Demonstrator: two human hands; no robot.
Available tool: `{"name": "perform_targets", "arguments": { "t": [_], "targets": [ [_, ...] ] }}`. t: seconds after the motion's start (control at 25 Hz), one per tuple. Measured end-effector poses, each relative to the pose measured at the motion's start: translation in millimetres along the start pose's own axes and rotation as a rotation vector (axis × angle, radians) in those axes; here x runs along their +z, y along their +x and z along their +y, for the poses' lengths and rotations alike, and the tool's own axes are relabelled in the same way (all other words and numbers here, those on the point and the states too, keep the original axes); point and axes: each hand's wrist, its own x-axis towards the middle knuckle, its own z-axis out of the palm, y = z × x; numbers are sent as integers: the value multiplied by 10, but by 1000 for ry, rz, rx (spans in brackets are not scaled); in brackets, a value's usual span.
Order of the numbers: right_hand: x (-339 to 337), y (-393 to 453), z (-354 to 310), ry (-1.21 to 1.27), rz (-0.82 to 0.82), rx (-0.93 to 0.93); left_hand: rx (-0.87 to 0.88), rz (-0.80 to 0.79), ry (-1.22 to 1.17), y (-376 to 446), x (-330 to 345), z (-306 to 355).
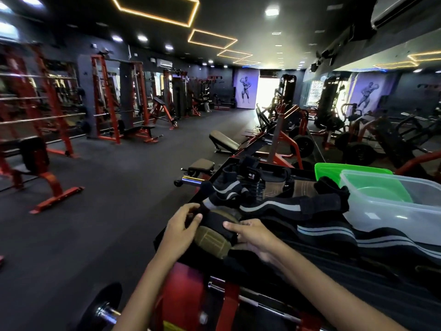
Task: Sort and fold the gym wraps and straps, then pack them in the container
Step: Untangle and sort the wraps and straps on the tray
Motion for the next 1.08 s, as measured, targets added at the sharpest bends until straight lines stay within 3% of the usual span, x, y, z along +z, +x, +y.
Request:
{"name": "perform_targets", "arguments": {
  "t": [0.12, 0.2, 0.28, 0.36, 0.48, 0.64, 0.76, 0.84, 0.96, 1.08],
  "targets": [
    [477, 293, 39, -32, -58, 66, 14, -57, 114, -14, -244, -219],
    [572, 380, 17, -237, -36, 44, 85, -170, 295, -37, -276, -269],
    [462, 428, -69, -552, 60, -55, 123, -239, 554, -49, -238, -261],
    [329, 476, -128, -629, 155, -189, 114, -260, 722, -65, -211, -244],
    [342, 471, -116, -654, 85, -373, 75, -281, 758, -32, -198, -193],
    [361, 552, -77, -891, 92, -427, 20, -413, 912, 107, -186, -89],
    [232, 456, -129, -825, -35, -372, -40, -494, 922, 120, -205, 20],
    [59, 325, -134, -769, -67, -353, -16, -403, 904, 106, -174, 105],
    [-325, 72, -167, -737, -15, -327, 193, -293, 699, 144, 79, 328],
    [-819, -220, -213, -761, 84, -298, 390, -429, 513, 174, 592, 658]
  ]
}}
